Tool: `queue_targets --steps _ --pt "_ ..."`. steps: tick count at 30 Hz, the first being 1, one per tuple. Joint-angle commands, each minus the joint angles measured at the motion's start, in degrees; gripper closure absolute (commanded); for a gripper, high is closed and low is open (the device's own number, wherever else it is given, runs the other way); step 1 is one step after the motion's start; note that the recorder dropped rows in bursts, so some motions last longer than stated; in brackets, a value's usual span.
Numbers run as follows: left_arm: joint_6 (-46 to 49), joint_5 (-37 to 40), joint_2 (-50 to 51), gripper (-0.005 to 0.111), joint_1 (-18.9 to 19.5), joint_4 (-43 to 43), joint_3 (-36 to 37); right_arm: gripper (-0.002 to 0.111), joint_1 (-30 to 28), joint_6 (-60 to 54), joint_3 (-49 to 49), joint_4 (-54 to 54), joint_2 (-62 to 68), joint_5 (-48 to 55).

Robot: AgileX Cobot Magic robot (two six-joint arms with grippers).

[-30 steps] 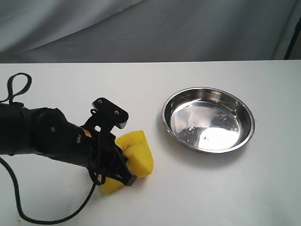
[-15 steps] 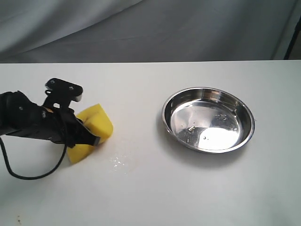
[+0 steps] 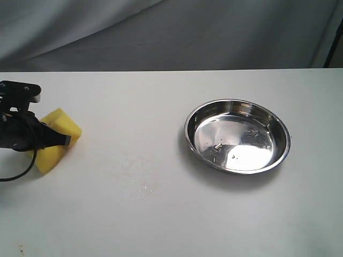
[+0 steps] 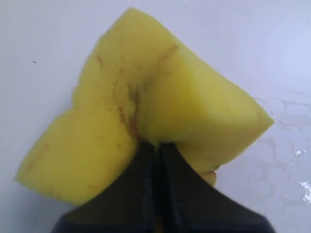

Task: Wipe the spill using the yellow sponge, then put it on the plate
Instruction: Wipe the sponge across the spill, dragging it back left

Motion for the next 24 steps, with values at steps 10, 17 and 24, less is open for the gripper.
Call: queue_targets --steps 10,17,24 --pt "0.2 -3.6 -11.6 0.107 4.2 0.2 0.3 0.108 0.1 0.3 0.2 -0.4 -0.4 -0.2" --pt "0.0 -1.3 -7.5 0.107 7.7 0.2 0.3 0.108 0.1 0.3 0.2 -0.4 -0.4 -0.2" --pt "-0.3 0.1 0.2 0.107 7.8 0.2 0.3 0.108 0.1 0.3 0.2 -0.4 -0.4 -0.2"
